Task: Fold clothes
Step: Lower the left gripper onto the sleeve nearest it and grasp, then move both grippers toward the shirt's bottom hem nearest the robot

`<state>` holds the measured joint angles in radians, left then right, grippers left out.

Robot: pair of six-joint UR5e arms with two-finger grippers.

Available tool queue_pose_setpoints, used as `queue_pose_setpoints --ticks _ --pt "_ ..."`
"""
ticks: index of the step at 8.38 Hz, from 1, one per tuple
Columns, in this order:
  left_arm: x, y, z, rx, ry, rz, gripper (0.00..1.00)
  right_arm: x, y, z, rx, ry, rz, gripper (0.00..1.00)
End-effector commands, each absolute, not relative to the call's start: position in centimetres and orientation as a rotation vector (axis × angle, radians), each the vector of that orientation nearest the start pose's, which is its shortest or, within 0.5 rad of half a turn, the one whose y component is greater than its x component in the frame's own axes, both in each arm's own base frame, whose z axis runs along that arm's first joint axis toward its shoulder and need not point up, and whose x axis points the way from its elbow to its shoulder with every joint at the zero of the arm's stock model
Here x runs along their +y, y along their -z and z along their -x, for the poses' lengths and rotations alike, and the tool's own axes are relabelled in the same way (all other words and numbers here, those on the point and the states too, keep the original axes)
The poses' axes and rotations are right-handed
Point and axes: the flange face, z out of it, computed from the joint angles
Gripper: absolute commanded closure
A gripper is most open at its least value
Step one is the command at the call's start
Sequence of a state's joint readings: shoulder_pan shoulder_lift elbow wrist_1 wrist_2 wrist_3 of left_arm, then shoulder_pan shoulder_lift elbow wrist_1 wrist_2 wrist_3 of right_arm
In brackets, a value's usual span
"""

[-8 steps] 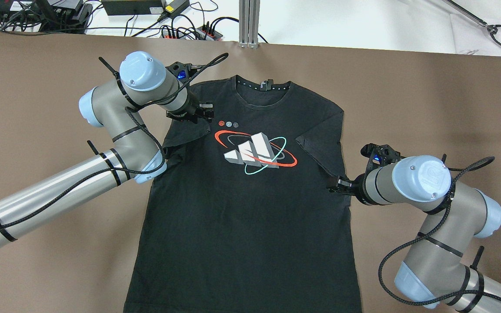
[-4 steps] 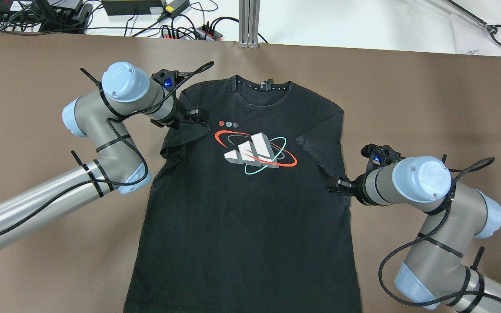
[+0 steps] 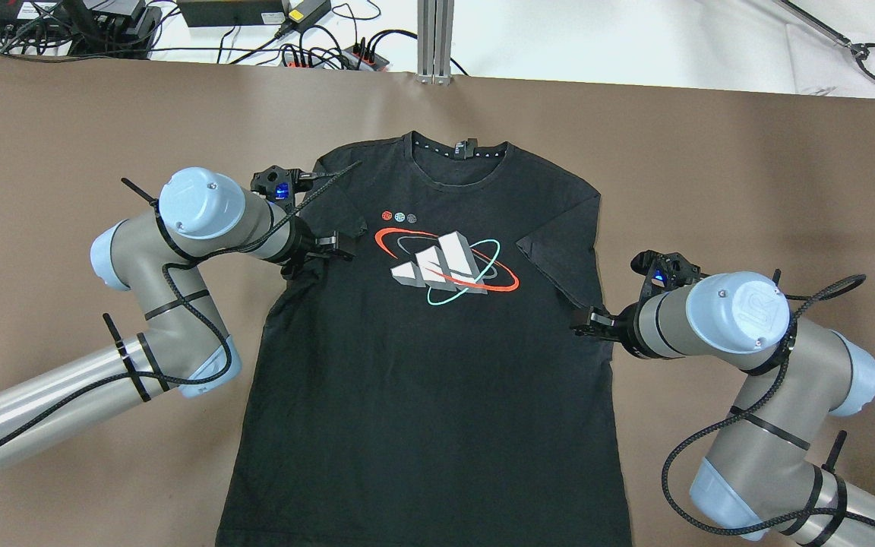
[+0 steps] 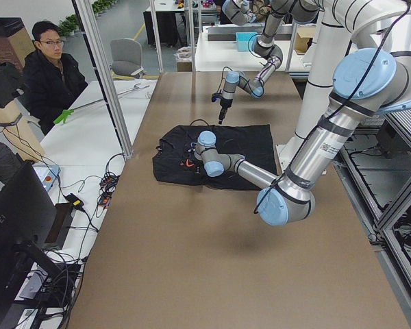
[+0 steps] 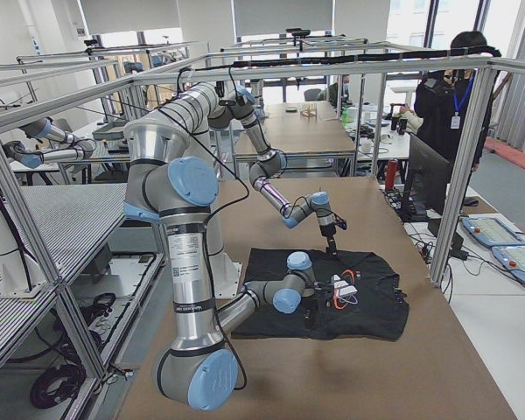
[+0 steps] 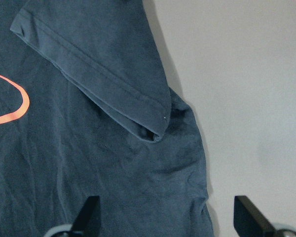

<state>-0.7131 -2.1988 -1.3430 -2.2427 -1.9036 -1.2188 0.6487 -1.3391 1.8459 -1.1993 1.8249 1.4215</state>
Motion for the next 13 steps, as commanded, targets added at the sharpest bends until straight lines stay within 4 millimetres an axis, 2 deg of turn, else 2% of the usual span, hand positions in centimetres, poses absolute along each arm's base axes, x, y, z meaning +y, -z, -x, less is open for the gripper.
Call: queue_pose_setpoints --ticks 1,2,3,4,5,6,7,8,9,10,11,12,13 --pt "-53.7 -31.7 -49.8 1.074 0.14 -0.274 0.06 -43.5 -37.0 39.5 -0.904 -0.353 -0.121 0.05" --pt "-53.0 -31.7 -50.7 1.074 0.156 -0.266 0.06 -43.6 -37.1 39.4 -0.902 -0.355 -0.121 0.05" --pt "-52.6 -31.2 -50.8 1.081 0.167 -0.267 0.06 -43.6 -37.0 39.4 -0.904 -0.355 -0.122 0.05" --pt "-51.6 -31.8 -50.4 1.083 0.167 -0.259 0.06 -43.5 -36.9 39.3 -0.907 -0.355 -0.123 0.05" --pt "-50.0 -31.9 -48.6 1.102 0.16 -0.267 0.06 -43.3 -36.1 38.9 -0.921 -0.354 -0.132 0.05" --pt "-47.2 -32.3 -46.7 1.122 0.148 -0.263 0.06 -42.8 -35.5 38.4 -0.934 -0.354 -0.135 0.05" --pt "-45.2 -31.8 -45.1 1.123 0.161 -0.246 0.06 -41.6 -35.5 36.8 -0.943 -0.375 -0.127 0.05" --pt "-43.4 -29.8 -44.1 1.107 0.185 -0.228 0.06 -40.5 -35.3 35.5 -0.952 -0.409 -0.108 0.05" --pt "-40.7 -27.6 -44.7 1.1 0.224 -0.217 0.06 -39.3 -36.1 35.2 -0.945 -0.5 -0.072 0.05" --pt "-38.8 -26.9 -45.9 1.091 0.27 -0.219 0.06 -36.4 -36.8 36.9 -0.92 -0.547 -0.082 0.05" --pt "-38.4 -27.0 -46.3 1.085 0.283 -0.221 0.06 -34.1 -37.7 38.1 -0.894 -0.584 -0.113 0.05" --pt "-37.7 -28.5 -46.1 1.061 0.281 -0.209 0.06 -32.7 -38.7 38.0 -0.878 -0.639 -0.077 0.05" --pt "-37.0 -28.7 -45.7 1.061 0.276 -0.208 0.06 -30.3 -38.5 37.1 -0.872 -0.622 -0.057 0.05"
